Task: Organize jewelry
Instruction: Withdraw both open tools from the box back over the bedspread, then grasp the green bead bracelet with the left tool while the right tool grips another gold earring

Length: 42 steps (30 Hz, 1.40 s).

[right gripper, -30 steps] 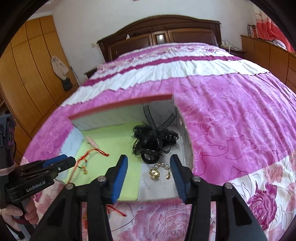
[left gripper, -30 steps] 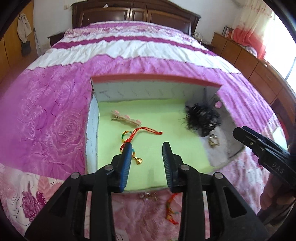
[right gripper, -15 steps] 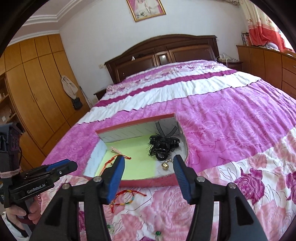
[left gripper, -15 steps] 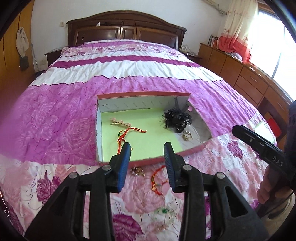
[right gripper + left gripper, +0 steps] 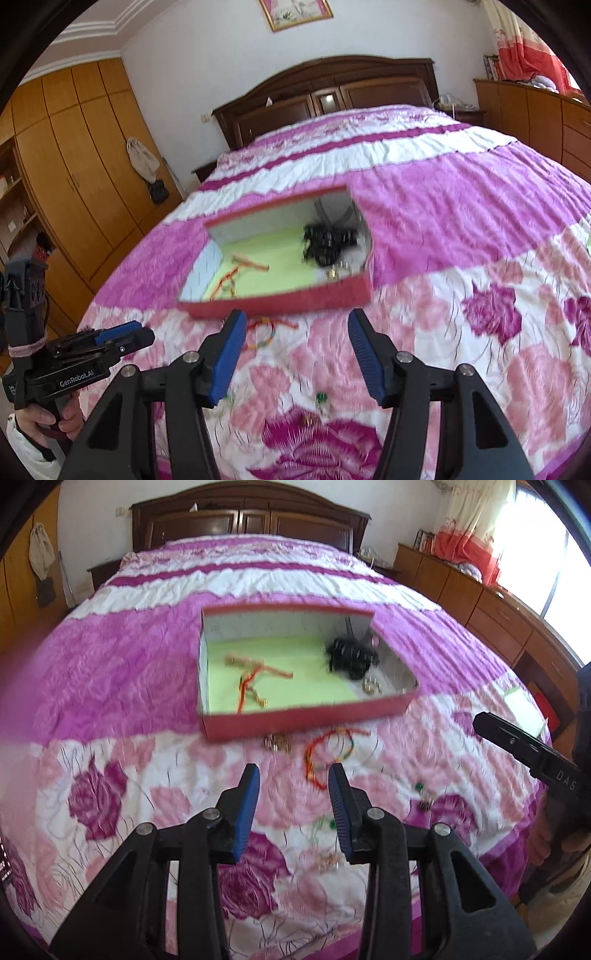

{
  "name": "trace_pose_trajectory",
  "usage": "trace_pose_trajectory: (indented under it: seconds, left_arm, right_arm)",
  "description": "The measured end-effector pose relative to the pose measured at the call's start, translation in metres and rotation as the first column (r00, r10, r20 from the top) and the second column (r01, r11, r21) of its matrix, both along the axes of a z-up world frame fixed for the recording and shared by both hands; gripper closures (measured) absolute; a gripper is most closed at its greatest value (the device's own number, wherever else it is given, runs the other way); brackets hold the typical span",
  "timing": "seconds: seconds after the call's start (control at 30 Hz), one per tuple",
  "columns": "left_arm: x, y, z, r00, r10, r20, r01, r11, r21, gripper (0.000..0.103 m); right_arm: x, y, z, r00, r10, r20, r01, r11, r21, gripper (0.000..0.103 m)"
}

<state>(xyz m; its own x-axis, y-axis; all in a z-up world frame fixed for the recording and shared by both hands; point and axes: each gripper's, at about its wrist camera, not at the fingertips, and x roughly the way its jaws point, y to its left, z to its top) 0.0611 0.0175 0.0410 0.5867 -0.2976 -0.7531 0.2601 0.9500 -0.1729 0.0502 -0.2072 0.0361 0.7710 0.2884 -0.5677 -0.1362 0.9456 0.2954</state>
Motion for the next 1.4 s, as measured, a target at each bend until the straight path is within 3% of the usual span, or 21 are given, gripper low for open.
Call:
trace_pose_trajectory:
  seconds: [0.7,0.87,1.1,1.2,1.4]
  left_arm:
    - [-0.008,-0.021,-0.062,0.983,-0.062,-0.172,0.069,0.997,0.033,0.073]
    - [-0.008,-0.024,-0.069,0.981,-0.063,-0.184,0.071,0.997,0.035,0.073]
    - [-0.009,-0.025,-0.073,0.981,-0.079,-0.176,0.084,0.996,0.020,0.075]
    - [-0.009,-0.028,-0.075,0.981,-0.092,-0.173,0.096,0.995,0.020,0.079]
    - [-0.009,-0.031,-0.077,0.976,-0.117,-0.181,0.118,0.993,-0.008,0.103]
  right_arm:
    - [-0.009,0.011,-0.081,0.967,0.053,-0.247,-0.059,0.998,-0.017,0.046]
    - [-0.010,0.012,-0.084,0.966,0.055,-0.253,-0.062,0.998,-0.020,0.053]
    - [-0.009,0.021,-0.087,0.962,0.095,-0.256,-0.104,0.994,-0.022,0.073]
    - [-0.007,0.026,-0.090,0.960,0.103,-0.259,-0.116,0.993,-0.033,0.078]
    - [-0.005,0.023,-0.094,0.960,0.097,-0.262,-0.105,0.994,-0.016,0.087]
